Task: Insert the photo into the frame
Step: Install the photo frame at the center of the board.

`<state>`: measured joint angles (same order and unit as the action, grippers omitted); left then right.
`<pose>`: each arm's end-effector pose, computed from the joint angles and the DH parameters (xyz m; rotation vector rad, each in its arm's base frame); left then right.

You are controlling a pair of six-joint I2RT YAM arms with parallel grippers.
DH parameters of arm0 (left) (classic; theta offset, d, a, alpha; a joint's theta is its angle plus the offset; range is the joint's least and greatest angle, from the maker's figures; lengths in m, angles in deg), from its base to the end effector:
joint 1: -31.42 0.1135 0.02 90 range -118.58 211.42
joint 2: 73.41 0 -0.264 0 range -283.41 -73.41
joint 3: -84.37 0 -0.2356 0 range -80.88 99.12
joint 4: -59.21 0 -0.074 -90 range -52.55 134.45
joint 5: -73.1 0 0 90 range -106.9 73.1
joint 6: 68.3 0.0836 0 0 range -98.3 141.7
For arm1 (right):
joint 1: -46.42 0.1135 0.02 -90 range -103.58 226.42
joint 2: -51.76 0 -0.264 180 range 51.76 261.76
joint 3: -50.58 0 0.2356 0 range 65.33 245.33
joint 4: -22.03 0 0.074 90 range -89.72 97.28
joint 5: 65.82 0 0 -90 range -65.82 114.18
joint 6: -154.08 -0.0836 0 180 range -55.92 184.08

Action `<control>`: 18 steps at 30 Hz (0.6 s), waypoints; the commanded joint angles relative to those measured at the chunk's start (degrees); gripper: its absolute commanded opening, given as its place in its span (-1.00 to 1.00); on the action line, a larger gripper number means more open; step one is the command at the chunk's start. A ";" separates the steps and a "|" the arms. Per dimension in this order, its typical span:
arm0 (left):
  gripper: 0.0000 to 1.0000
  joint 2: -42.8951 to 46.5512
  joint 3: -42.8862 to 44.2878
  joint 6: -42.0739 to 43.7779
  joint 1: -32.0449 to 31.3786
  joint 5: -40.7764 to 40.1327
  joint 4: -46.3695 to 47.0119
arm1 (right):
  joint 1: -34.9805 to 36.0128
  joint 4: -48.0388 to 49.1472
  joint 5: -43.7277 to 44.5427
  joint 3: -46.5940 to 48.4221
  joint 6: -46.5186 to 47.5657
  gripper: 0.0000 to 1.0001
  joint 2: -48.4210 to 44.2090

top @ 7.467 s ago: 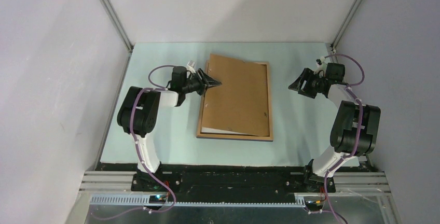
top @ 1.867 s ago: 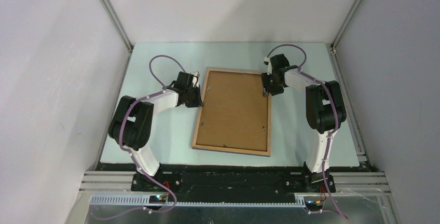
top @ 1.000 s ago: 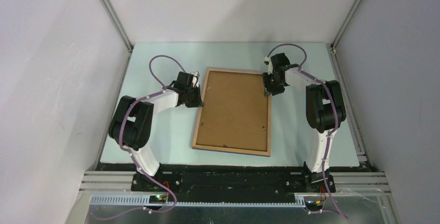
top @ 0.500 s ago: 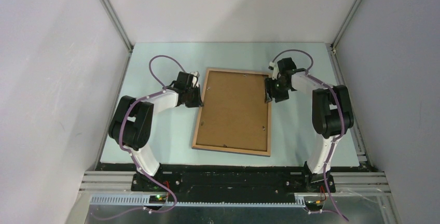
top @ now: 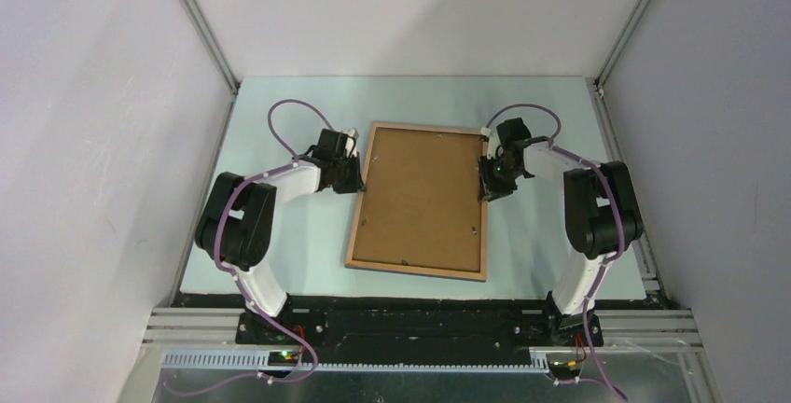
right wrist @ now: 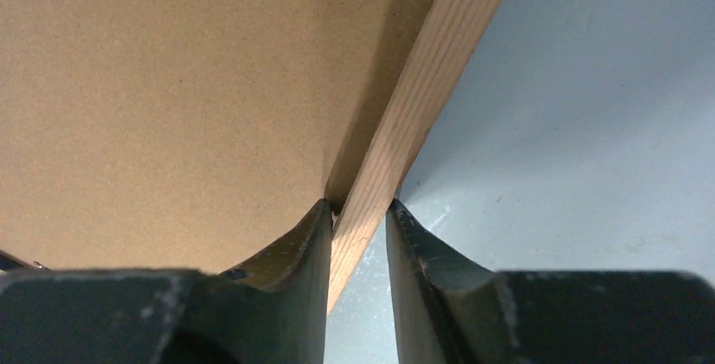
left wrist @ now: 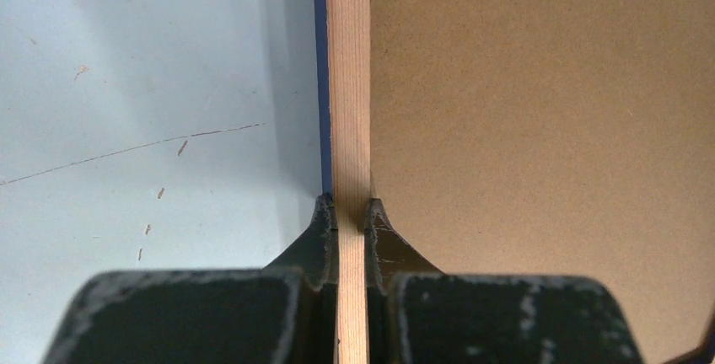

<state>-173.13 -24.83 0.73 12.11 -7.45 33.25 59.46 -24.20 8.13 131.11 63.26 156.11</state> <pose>0.3360 -0.1323 0.1318 0.0301 2.5807 -0.4813 0.3393 0.1023 0.1290 -0.3665 2.7728 0.4507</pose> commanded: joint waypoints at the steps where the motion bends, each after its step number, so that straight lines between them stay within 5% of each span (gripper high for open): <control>1: -1.00 0.82 -0.38 -1.16 -0.14 5.00 -2.27 | 0.30 2.09 0.97 -0.04 0.64 -0.43 -1.32; 8: -1.00 -0.33 0.25 -1.38 0.46 8.81 -1.16 | -1.57 0.93 0.56 5.41 0.65 -0.80 1.84; 18: -1.00 -2.95 4.12 1.13 1.12 10.89 0.77 | -2.97 -1.48 -0.75 19.95 2.23 -0.91 11.20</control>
<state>-174.73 -23.54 -0.82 13.57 -3.01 33.45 57.08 -28.75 8.39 144.20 63.33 165.05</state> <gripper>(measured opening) 0.071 0.263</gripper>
